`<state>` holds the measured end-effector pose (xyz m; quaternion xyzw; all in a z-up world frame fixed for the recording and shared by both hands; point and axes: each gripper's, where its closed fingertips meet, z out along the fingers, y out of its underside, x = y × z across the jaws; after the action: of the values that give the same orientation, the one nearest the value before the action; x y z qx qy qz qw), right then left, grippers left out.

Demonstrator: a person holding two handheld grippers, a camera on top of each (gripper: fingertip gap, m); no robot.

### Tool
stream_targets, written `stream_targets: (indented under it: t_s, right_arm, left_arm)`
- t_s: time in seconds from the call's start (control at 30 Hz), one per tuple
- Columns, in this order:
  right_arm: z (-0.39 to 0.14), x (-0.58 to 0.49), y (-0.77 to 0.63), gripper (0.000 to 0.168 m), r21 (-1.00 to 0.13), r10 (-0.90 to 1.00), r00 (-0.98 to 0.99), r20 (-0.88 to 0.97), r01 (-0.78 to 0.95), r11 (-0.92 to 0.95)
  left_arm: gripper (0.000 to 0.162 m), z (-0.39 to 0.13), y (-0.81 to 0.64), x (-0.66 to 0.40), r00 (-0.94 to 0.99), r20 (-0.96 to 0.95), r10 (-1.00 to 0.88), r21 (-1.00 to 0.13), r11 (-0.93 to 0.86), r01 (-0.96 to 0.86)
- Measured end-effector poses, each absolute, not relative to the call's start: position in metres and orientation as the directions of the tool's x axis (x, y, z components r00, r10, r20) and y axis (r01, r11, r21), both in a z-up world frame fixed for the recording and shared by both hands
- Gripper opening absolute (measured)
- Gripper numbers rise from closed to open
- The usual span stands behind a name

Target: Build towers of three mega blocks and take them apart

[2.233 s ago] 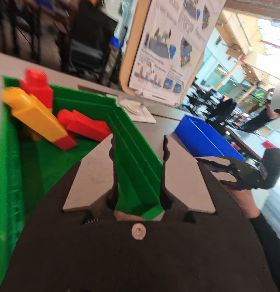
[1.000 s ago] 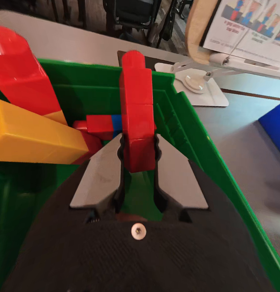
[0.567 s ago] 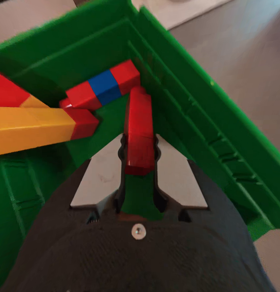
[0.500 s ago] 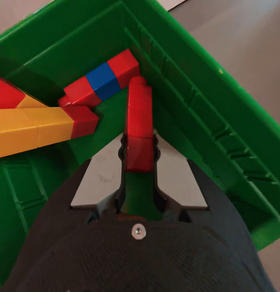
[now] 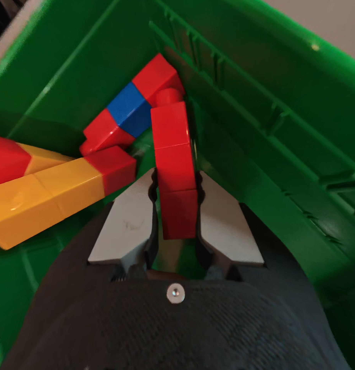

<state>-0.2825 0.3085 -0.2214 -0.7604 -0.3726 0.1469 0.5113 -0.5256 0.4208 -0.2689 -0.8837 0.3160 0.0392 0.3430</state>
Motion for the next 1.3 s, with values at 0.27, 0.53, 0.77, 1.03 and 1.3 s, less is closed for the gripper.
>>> stream_targets:
  t_s: [0.27,0.53,0.77,1.03,1.3]
  right_arm:
    - [-0.199,-0.289,0.298,0.045,-0.939,0.769,0.636,0.064,0.299,-0.169]
    - [-0.095,-0.334,0.197,0.055,-0.992,0.968,0.221,-0.122,-0.054,-0.113]
    - [-0.061,-0.325,0.163,0.036,-0.966,0.971,0.106,-0.215,-0.17,-0.195]
    - [-0.071,-0.333,0.159,0.032,-0.984,0.975,0.14,-0.172,-0.08,-0.162]
    - [-0.083,-0.341,0.155,0.032,-0.985,0.979,0.104,-0.173,-0.018,-0.172]
  left_arm:
    - [0.037,-0.125,0.353,-0.487,0.79,-0.03,-0.612,-0.954,-0.219,-0.206]
    - [0.036,-0.095,0.192,-0.349,0.266,0.173,-0.948,-0.985,-0.161,0.065]
    - [0.035,-0.093,0.151,-0.305,0.05,0.217,-0.975,-0.976,-0.215,0.04]
    - [0.049,-0.112,0.154,-0.302,0.132,0.174,-0.976,-0.981,-0.184,-0.065]
    - [0.036,-0.127,0.149,-0.301,0.11,0.1,-0.989,-0.981,-0.117,-0.157]
